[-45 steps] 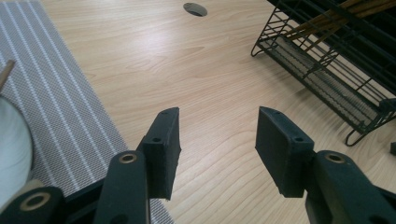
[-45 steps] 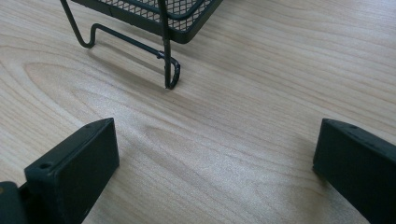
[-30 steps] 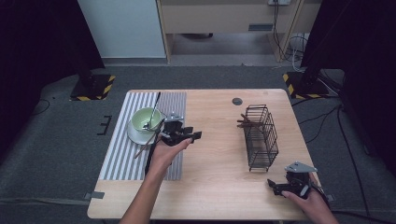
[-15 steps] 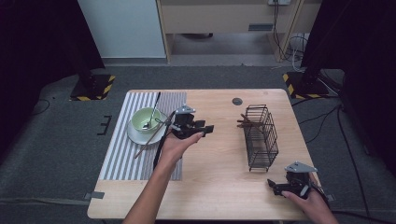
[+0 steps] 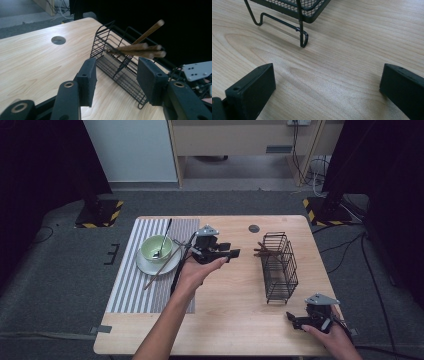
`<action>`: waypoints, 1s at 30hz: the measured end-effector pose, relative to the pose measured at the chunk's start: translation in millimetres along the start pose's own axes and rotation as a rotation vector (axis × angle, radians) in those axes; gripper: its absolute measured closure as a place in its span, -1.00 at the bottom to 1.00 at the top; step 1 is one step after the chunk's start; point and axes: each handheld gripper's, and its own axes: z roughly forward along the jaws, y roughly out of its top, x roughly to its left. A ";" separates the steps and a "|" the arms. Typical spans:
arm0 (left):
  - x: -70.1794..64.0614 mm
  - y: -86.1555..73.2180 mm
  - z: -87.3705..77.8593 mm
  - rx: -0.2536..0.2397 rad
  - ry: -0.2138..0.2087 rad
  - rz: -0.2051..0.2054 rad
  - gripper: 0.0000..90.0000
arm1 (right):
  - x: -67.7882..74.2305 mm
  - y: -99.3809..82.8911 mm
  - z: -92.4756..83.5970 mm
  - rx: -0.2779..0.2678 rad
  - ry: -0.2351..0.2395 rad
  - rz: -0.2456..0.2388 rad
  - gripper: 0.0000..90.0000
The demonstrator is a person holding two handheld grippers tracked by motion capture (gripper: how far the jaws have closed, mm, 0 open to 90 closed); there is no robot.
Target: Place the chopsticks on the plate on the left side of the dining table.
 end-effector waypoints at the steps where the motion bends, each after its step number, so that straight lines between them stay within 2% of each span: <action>1: -1.9 1.0 0.3 0.000 -0.005 0.005 0.10 | 0.0 0.0 0.0 0.000 0.000 0.000 -0.99; 5: -7.3 5.4 1.6 -0.004 -0.020 0.013 0.09 | 0.0 0.0 0.0 0.000 0.000 0.000 -0.99; 14: -13.6 15.9 2.5 -0.034 -0.049 -0.007 0.08 | 0.0 0.0 0.0 0.000 0.000 0.000 -0.99; 30: -27.5 32.9 17.7 -0.017 -0.051 0.040 0.02 | 0.0 0.0 0.0 0.000 0.000 0.000 -0.99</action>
